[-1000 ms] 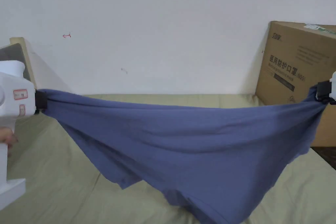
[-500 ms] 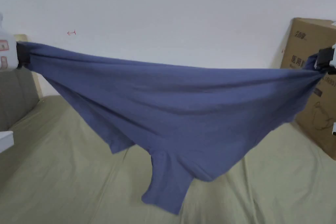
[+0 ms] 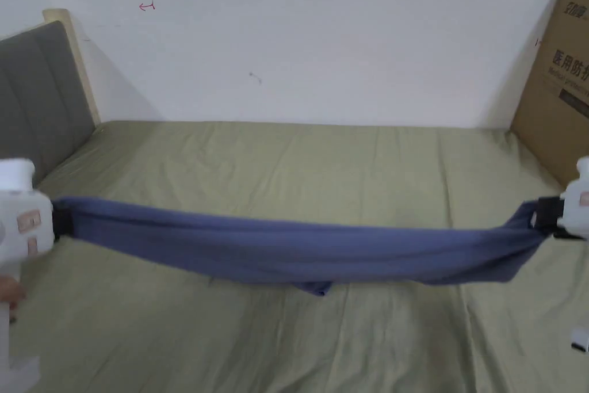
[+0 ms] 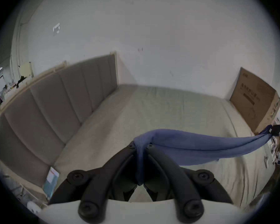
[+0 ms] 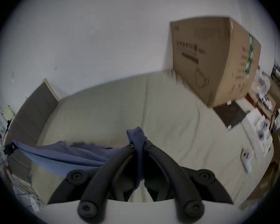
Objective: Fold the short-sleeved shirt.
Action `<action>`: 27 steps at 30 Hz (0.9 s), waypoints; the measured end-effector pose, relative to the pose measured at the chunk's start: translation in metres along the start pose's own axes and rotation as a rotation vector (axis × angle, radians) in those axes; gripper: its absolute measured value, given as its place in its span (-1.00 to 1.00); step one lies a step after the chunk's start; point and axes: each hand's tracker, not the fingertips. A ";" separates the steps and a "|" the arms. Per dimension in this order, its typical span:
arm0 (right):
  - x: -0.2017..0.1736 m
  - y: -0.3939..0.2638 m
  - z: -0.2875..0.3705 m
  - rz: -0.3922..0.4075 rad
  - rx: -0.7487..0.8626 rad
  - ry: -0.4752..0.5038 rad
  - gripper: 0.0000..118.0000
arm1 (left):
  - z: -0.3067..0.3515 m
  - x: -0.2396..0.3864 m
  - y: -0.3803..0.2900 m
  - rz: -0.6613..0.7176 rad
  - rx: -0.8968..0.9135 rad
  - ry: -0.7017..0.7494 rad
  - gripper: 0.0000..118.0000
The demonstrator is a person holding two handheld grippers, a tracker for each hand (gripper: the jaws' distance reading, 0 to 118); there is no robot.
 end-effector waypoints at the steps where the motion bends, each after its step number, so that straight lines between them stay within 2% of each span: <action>1: 0.004 -0.017 -0.004 -0.013 -0.035 0.017 -0.91 | -0.001 -0.002 -0.020 0.002 -0.024 -0.001 -0.94; 3: 0.018 -0.052 -0.012 -0.077 -0.083 0.010 -0.91 | 0.000 -0.009 -0.061 0.002 -0.087 -0.014 -0.95; 8: 0.038 -0.134 -0.008 -0.067 -0.175 -0.027 -0.91 | 0.014 -0.027 -0.147 0.066 -0.177 -0.029 -0.94; 12: 0.054 -0.185 0.004 -0.111 -0.224 -0.035 -0.91 | 0.032 -0.037 -0.195 0.058 -0.236 -0.031 -0.94; 17: 0.064 -0.220 0.013 -0.166 -0.227 -0.031 -0.91 | 0.043 -0.042 -0.221 0.059 -0.263 -0.047 -0.94; 20: 0.059 -0.227 0.019 -0.225 -0.164 -0.021 -0.91 | 0.042 -0.037 -0.221 0.033 -0.289 -0.043 -0.92; 21: 0.064 -0.227 0.013 -0.218 -0.158 -0.032 -0.88 | 0.042 -0.037 -0.218 0.043 -0.303 -0.045 -0.83; 22: 0.062 -0.226 0.014 -0.199 -0.154 -0.053 -0.70 | 0.043 -0.037 -0.216 0.055 -0.316 -0.045 -0.63; 23: 0.061 -0.225 0.015 -0.172 -0.160 -0.066 -0.20 | 0.046 -0.033 -0.213 0.060 -0.311 -0.052 -0.12; 24: 0.060 -0.223 0.018 -0.143 -0.168 -0.075 0.16 | 0.049 -0.031 -0.209 0.062 -0.307 -0.052 0.36; 25: 0.063 -0.221 0.019 -0.131 -0.152 -0.081 0.26 | 0.054 -0.027 -0.205 0.062 -0.290 -0.049 0.71; 26: 0.063 -0.219 0.025 -0.128 -0.140 -0.082 0.26 | 0.062 -0.023 -0.199 0.059 -0.240 -0.044 0.82; 27: 0.064 -0.217 0.031 -0.130 -0.125 -0.075 0.26 | 0.067 -0.020 -0.194 0.064 -0.225 -0.047 0.80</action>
